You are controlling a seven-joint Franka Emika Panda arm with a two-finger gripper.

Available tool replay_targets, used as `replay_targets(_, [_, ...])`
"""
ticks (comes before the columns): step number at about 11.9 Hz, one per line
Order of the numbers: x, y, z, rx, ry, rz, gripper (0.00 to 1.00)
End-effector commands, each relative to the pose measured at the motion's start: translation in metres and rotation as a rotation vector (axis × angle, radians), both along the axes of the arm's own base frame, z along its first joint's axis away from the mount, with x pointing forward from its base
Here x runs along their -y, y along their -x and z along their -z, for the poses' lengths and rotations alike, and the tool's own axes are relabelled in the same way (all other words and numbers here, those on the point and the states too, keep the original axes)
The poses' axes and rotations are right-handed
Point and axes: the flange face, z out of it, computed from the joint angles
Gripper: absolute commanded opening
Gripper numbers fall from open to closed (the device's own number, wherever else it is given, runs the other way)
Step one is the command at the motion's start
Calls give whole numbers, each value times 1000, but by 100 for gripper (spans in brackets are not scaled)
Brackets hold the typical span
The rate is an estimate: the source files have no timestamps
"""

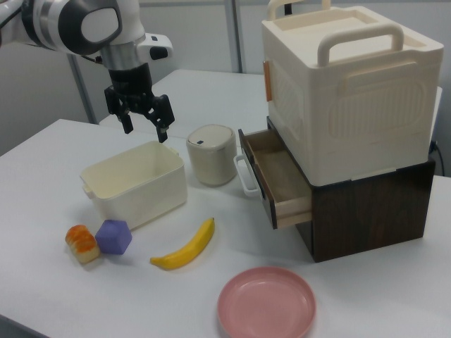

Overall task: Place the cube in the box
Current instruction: 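Move the open gripper from the cabinet toward the purple cube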

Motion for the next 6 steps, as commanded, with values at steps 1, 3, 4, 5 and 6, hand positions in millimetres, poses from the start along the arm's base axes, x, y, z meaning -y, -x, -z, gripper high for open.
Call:
replay_targets(1, [-4,7,-8,2,-57,14,100])
replay_targets(3, [-4,6,-7,1,-57,2,100])
replay_targets(4, [-4,6,-7,3,-56,0,100])
replay_targets(5, [-4,6,-7,4,-56,-3,100])
replay_targets(6, [-5,6,-6,2,-54,-14,100])
